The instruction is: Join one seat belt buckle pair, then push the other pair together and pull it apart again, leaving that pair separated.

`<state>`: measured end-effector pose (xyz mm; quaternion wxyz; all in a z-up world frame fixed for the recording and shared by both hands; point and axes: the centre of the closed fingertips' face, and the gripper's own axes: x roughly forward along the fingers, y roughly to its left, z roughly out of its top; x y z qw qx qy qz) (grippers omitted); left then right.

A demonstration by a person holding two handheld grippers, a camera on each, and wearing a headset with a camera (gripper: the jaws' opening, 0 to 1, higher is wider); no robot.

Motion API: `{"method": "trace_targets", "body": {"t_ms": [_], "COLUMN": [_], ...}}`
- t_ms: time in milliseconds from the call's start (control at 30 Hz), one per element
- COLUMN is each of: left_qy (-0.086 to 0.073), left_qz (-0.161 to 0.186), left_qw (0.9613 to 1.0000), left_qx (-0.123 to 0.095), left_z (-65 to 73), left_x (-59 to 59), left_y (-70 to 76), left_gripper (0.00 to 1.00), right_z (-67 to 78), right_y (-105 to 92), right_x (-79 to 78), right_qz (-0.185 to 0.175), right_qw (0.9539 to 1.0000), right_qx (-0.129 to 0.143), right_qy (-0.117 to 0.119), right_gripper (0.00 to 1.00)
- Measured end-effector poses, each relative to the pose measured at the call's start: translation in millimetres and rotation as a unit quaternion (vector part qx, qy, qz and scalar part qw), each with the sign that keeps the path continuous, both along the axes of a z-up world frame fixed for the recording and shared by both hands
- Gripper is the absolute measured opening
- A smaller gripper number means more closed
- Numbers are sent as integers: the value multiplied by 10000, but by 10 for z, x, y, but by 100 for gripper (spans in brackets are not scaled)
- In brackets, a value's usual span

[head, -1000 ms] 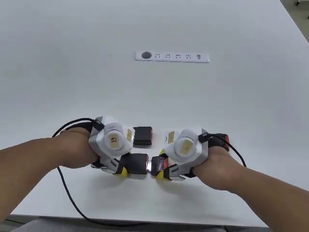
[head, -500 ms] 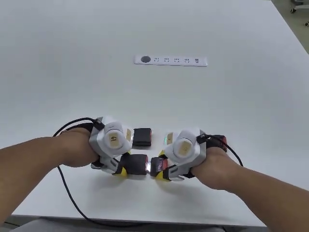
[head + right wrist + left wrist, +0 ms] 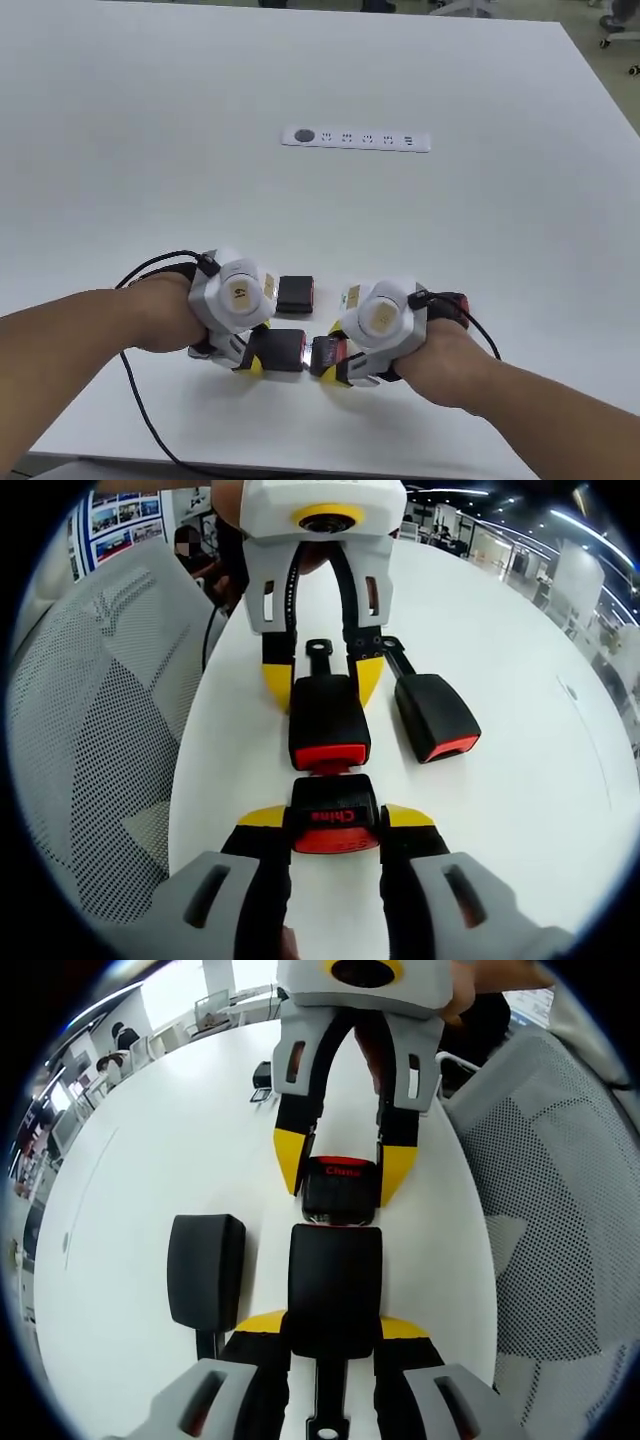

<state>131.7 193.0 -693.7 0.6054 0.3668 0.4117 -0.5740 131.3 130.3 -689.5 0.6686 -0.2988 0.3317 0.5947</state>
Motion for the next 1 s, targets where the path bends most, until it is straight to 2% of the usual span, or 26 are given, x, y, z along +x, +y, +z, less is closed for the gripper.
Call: {"method": "trace_targets", "body": {"t_ms": [167, 267, 367, 400, 467, 600, 667, 733, 800, 900, 933, 1000], "left_qy": [-44, -62, -93, -87, -146, -155, -101, -72, -149, -154, -190, -268], "left_qz": [-44, 105, 202, 283, 234, 320, 457, 499, 305, 511, 579, 629], "left_qw": [9999, 9998, 9996, 9994, 9995, 9994, 9989, 9986, 9993, 9980, 9972, 9964], "left_qx": [87, 175, 192, 188, 122, 57, -30, -131, -128, -348, -431, -502], "left_z": [-6, 5, 13, 15, 22, 38, 80, 124, 186, 328, 431, 503], "left_x": [4, -2, 5, 4, -2, -20, -49, -57, -74, -2, 12, 77], "left_y": [4, 1, 13, 15, 17, 49, 28, 21, 37, 9, -41, -71], "left_gripper": [32, 33, 33, 33, 33, 35, 38, 40, 42, 42, 42, 42], "right_z": [-1, 0, -45, -50, -39, 25, 117, 168, 211, 312, 347, 388], "right_y": [-6, -7, -56, -61, -77, -116, -128, -111, -131, -180, -193, -227], "right_x": [2, 0, 8, 19, 30, 4, 1, -20, -23, -32, -18, 17], "right_qz": [9, 46, -91, -170, -172, -139, -200, -238, -63, -18, 3, 9], "right_qw": [10000, 10000, 9998, 9997, 9996, 9998, 9998, 9995, 9998, 9998, 9997, 9996], "right_qx": [5, -17, -143, -151, -202, -109, 14, 177, 161, 193, 205, 221], "right_qy": [-3, -30, 67, 98, 5, -38, -27, 107, -31, -55, -104, -147], "right_gripper": [33, 33, 34, 35, 39, 38, 37, 36, 36, 36, 36, 36]}}
